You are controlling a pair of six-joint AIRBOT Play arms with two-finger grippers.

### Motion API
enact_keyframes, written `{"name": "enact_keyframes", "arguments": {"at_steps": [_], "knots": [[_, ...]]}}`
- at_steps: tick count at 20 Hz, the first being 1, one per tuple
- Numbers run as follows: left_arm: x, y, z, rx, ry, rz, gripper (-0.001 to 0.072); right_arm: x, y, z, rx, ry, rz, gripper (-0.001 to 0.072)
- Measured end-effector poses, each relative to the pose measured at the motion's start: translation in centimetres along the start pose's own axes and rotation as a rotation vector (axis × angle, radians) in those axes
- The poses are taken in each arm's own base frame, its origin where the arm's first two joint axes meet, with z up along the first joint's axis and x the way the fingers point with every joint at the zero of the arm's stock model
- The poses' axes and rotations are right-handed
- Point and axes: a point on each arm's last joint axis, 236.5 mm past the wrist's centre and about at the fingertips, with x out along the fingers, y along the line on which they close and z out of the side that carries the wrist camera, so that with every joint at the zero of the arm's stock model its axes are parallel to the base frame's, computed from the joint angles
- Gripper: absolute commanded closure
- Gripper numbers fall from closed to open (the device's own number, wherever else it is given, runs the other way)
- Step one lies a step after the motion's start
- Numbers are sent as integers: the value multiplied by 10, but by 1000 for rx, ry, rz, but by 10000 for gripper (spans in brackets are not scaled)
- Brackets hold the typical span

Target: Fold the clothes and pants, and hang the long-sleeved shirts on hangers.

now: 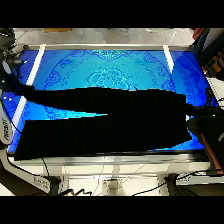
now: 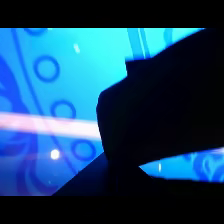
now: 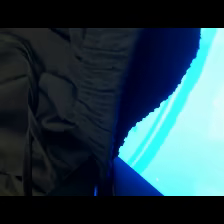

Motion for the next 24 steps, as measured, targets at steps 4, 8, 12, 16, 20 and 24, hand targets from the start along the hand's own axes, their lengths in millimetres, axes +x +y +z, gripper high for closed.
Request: {"name": "enact_keyframes", "arguments": {"at_steps": [4, 8, 12, 16, 20, 24], "knots": [[45, 0, -39, 37, 194, -9, 699, 0, -3, -6, -10, 25, -11, 685], [63, 16, -52, 66, 262, 58, 699, 0, -4, -8, -13, 34, -16, 685], [69, 34, -49, 89, 257, 133, 698, 0, -3, -9, -12, 40, -13, 685], [71, 44, -39, 106, 220, 176, 212, 0, -5, -9, -14, 36, -22, 685], [72, 44, -31, 83, 187, 190, 104, 0, -5, -8, -14, 36, -21, 684], [73, 43, -28, -1, 161, 189, 105, 0, -5, -9, -13, 36, -20, 670]]}}
